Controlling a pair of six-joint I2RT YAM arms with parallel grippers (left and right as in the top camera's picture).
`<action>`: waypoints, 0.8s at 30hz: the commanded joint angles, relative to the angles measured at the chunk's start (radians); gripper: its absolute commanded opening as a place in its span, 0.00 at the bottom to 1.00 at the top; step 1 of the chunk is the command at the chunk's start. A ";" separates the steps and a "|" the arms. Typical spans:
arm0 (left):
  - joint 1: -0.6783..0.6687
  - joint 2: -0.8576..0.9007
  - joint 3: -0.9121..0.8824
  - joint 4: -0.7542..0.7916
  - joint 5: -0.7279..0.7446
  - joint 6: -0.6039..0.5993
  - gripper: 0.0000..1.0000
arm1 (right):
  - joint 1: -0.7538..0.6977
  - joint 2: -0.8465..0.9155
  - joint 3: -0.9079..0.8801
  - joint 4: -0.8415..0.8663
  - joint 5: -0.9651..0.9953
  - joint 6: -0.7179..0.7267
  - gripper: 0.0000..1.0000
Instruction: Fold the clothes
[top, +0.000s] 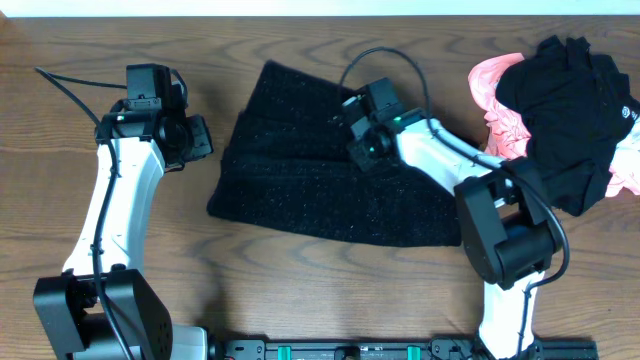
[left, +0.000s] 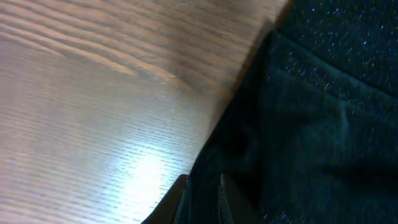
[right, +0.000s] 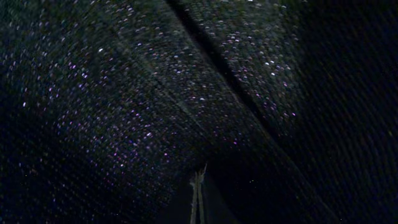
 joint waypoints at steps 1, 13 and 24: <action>0.004 0.005 0.029 -0.014 -0.060 0.009 0.17 | 0.045 0.079 -0.043 -0.072 -0.011 -0.102 0.01; 0.005 0.005 0.029 -0.023 -0.066 0.028 0.17 | -0.023 0.079 -0.043 -0.273 0.093 -0.315 0.01; 0.005 0.005 0.029 -0.020 -0.066 0.028 0.17 | -0.098 0.079 -0.043 0.018 0.055 -0.229 0.01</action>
